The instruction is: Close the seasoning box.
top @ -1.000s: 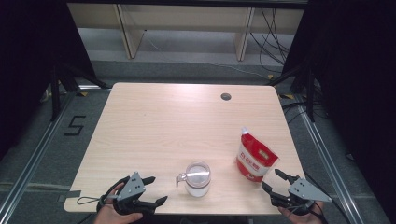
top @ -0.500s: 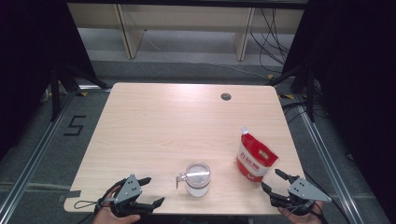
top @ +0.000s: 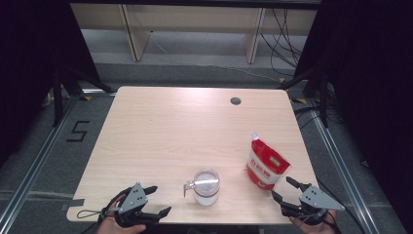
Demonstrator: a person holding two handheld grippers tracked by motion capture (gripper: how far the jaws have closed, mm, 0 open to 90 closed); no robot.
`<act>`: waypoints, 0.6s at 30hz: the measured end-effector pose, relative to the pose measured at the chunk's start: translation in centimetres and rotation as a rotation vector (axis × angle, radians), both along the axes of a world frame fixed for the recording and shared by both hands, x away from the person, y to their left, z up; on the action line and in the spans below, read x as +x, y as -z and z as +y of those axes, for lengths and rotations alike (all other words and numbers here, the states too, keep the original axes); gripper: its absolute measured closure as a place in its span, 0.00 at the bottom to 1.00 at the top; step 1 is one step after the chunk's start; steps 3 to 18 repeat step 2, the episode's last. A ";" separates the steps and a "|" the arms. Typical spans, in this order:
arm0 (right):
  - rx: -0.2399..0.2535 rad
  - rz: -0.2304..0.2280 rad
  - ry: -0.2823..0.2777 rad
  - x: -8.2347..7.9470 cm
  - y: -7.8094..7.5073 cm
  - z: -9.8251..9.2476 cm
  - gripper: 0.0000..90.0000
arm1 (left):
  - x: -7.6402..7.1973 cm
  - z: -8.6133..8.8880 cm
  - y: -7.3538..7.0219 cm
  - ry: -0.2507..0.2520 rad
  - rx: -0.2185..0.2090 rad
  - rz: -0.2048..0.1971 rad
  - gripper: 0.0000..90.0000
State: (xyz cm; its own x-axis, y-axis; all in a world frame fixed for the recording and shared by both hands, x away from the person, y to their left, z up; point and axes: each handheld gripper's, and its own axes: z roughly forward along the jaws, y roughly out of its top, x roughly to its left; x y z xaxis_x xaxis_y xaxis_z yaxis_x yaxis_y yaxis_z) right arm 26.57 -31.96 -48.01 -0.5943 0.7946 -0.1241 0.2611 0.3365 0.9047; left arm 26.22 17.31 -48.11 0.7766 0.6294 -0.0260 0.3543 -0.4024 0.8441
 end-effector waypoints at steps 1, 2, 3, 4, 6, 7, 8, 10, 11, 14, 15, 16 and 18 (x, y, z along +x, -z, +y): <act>-0.001 0.000 0.001 0.0 0.0 0.0 0.35 | 0.0 0.0 0.0 -0.001 -0.001 0.001 0.23; 0.006 0.008 0.007 -0.1 0.0 0.0 0.35 | 0.0 0.0 0.0 -0.004 -0.004 0.004 0.23; 0.006 0.008 0.007 -0.1 0.0 0.0 0.35 | 0.0 0.0 0.0 -0.004 -0.004 0.004 0.23; 0.006 0.008 0.007 -0.1 0.0 0.0 0.35 | 0.0 0.0 0.0 -0.004 -0.004 0.004 0.23; 0.006 0.008 0.007 -0.1 0.0 0.0 0.35 | 0.0 0.0 0.0 -0.004 -0.004 0.004 0.23; 0.006 0.008 0.007 -0.1 0.0 0.0 0.35 | 0.0 0.0 0.0 -0.004 -0.004 0.004 0.23; 0.006 0.008 0.007 -0.1 0.0 0.0 0.35 | 0.0 0.0 0.0 -0.004 -0.004 0.004 0.23; 0.006 0.008 0.007 -0.1 0.0 0.0 0.35 | 0.0 0.0 0.0 -0.004 -0.004 0.004 0.23; 0.006 0.008 0.007 -0.1 0.0 0.0 0.35 | 0.0 0.0 0.0 -0.004 -0.004 0.004 0.23; 0.006 0.008 0.007 -0.1 0.0 0.0 0.35 | 0.0 0.0 0.0 -0.004 -0.004 0.004 0.23; 0.006 0.008 0.007 -0.1 0.0 0.0 0.35 | 0.0 0.0 0.0 -0.004 -0.004 0.004 0.23; 0.006 0.008 0.007 -0.1 0.0 0.0 0.35 | 0.0 0.0 0.0 -0.004 -0.004 0.004 0.23; 0.006 0.008 0.007 -0.1 0.0 0.0 0.35 | 0.0 0.0 0.0 -0.004 -0.004 0.004 0.23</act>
